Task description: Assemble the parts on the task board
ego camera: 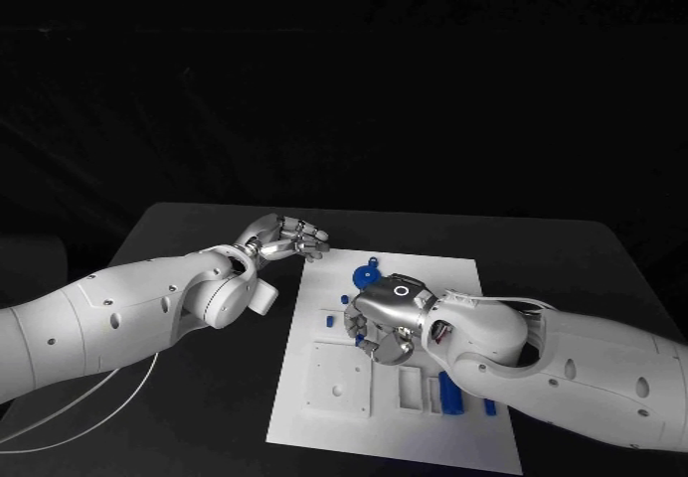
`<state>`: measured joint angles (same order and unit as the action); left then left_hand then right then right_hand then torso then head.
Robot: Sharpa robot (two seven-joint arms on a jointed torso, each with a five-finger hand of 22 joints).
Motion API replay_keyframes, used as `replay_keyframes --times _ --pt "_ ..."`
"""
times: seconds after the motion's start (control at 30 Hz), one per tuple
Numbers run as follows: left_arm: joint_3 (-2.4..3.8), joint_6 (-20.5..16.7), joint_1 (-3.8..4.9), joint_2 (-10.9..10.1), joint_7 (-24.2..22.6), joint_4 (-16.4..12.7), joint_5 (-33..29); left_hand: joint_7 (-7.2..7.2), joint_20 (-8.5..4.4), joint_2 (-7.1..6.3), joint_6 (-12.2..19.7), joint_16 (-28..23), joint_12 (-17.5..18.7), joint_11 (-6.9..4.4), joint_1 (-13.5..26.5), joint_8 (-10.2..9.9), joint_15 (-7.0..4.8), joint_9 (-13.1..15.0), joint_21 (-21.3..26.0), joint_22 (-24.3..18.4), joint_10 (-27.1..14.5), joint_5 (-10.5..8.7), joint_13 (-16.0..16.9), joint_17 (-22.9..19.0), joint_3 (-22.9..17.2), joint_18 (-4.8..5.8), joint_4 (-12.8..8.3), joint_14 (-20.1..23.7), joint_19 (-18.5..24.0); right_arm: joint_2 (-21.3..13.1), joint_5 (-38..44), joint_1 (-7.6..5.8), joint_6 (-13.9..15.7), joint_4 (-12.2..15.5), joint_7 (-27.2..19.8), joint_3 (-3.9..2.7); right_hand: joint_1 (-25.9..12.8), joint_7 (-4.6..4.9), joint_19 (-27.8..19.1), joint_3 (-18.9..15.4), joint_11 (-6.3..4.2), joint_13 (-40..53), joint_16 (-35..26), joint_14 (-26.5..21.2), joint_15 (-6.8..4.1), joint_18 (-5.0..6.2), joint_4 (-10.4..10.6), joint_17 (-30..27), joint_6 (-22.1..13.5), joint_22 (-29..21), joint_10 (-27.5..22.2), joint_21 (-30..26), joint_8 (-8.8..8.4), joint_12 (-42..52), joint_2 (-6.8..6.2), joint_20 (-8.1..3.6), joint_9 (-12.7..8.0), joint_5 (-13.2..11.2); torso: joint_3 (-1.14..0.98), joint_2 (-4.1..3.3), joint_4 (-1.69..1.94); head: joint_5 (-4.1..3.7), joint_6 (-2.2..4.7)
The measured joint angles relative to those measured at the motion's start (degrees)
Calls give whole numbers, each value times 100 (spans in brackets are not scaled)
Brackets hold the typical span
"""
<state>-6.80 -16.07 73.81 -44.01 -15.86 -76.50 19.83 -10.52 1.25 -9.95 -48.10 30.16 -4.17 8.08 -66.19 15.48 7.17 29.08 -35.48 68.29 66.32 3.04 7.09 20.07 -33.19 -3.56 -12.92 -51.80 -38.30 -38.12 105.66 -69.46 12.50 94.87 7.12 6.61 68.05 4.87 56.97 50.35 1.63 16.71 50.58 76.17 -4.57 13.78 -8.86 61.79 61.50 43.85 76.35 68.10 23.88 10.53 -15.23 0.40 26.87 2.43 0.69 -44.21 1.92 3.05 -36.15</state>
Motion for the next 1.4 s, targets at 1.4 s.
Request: replay_keyframes --times 1.4 --pt "-1 -5 0 14 5 19 -29 -21 0 0 62 -85 0 21 0 0 0 -17 25 17 -21 23 -10 45 0 49 0 0 0 29 306 194 -220 102 82 162 30 -3 -20 -6 -19 21 0 9 10 -9 -40 -2 -19 17 -22 0 -10 -36 30 3 24 23 -5 -4 -11 93 -259"
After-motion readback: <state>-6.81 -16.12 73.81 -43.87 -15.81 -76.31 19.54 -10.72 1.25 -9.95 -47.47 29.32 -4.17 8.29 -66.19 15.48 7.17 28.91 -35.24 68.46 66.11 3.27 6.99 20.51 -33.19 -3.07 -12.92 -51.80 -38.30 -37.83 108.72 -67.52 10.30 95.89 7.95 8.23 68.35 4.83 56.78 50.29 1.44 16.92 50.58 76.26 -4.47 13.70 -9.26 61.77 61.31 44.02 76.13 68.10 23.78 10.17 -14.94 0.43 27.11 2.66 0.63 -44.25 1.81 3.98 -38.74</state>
